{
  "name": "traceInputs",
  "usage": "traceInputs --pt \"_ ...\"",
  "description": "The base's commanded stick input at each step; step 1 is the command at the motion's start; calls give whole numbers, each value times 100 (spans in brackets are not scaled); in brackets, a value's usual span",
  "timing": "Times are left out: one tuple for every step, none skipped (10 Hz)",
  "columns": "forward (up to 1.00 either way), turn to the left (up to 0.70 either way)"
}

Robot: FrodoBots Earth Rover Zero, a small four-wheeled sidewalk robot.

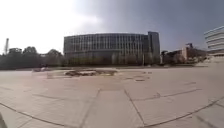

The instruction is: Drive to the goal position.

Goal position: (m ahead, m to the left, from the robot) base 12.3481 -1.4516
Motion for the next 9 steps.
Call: traceInputs --pt "70 0" --pt "70 0" --pt "70 0" --pt "70 0" --pt "70 0" --pt "70 0" --pt "70 0" --pt "70 0" --pt "70 0"
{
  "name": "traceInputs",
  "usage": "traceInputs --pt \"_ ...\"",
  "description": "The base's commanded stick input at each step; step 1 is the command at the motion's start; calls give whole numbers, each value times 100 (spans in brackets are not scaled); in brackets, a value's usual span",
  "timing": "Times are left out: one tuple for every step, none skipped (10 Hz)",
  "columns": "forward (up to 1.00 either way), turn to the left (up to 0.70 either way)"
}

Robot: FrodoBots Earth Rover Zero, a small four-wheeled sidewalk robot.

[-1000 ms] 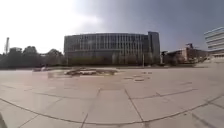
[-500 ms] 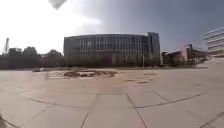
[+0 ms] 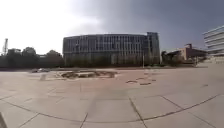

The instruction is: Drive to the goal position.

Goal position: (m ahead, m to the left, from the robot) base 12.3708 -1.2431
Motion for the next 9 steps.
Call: traceInputs --pt "70 0" --pt "70 0" --pt "70 0" --pt "70 0" --pt "70 0" --pt "70 0" --pt "70 0" --pt "70 0" --pt "70 0"
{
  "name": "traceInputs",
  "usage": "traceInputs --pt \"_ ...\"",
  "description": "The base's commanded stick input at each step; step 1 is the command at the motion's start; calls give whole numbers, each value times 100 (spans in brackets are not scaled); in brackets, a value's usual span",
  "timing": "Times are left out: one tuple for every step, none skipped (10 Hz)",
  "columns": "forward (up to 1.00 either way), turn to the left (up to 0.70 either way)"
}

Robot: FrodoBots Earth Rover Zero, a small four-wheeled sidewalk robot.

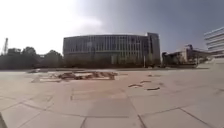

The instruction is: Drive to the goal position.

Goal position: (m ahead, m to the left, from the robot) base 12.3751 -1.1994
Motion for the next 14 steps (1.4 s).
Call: traceInputs --pt "70 0" --pt "70 0" --pt "70 0" --pt "70 0" --pt "70 0" --pt "70 0" --pt "70 -4" --pt "70 -19" --pt "70 -35" --pt "70 -35" --pt "70 0" --pt "70 0" --pt "70 0" --pt "70 0"
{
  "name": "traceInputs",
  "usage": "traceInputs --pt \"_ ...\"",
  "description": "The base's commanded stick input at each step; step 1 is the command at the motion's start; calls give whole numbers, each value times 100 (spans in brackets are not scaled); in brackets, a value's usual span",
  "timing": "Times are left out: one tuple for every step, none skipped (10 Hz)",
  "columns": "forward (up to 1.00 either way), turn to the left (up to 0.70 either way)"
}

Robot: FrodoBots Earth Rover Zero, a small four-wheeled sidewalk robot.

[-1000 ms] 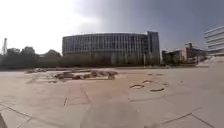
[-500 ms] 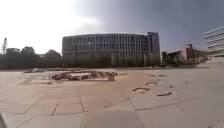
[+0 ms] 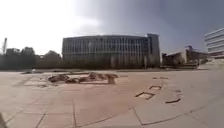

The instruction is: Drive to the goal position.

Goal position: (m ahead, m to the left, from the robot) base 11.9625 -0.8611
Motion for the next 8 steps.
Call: traceInputs --pt "70 0" --pt "70 0" --pt "70 0" --pt "70 0" --pt "70 0" --pt "70 0" --pt "70 0" --pt "70 0"
